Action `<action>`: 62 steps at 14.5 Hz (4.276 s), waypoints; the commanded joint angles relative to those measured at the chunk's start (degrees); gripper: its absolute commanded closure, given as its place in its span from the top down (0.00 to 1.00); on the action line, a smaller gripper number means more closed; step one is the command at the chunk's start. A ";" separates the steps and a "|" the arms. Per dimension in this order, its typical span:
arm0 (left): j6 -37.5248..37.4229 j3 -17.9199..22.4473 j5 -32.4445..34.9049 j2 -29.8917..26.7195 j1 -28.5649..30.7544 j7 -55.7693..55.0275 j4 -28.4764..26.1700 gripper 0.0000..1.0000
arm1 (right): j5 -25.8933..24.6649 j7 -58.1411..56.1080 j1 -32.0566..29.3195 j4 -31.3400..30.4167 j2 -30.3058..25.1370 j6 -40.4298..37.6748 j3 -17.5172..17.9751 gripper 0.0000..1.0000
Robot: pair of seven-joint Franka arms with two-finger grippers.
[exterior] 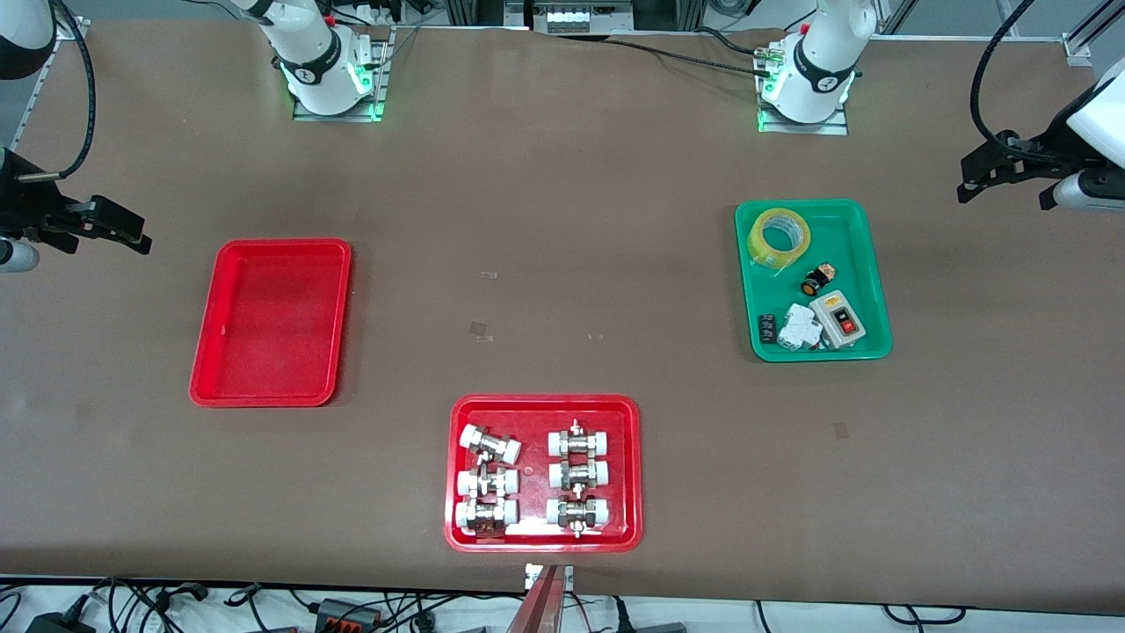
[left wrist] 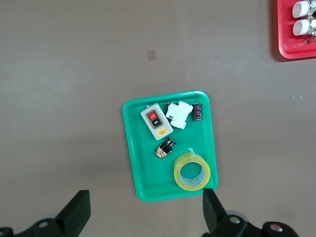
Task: Left arm passes tape to right arm into tray
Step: 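Move the left gripper toward the tape roll on the green tray, then lower the left gripper onto the tape roll and close on it, then lift the tape with the left gripper while the right gripper approaches it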
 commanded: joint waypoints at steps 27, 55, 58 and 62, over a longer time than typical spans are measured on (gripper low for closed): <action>28.03 -1.03 -7.36 11.93 0.47 -3.21 -38.63 1.00 | -0.40 -0.45 -0.84 0.08 -0.74 -0.30 0.61 1.00; 18.87 -4.90 -9.40 10.26 0.38 -6.29 -33.60 0.07 | 0.39 -0.89 -0.58 1.13 0.58 -1.35 0.70 1.00; 4.45 -9.28 -9.48 10.96 -0.59 -7.25 -18.49 0.02 | 0.39 -0.80 -0.31 1.31 0.50 -2.41 0.96 1.00; -4.28 -19.12 -12.27 13.51 -1.47 -18.83 -2.64 0.01 | 0.39 -0.63 0.04 1.05 1.02 -3.28 0.87 1.00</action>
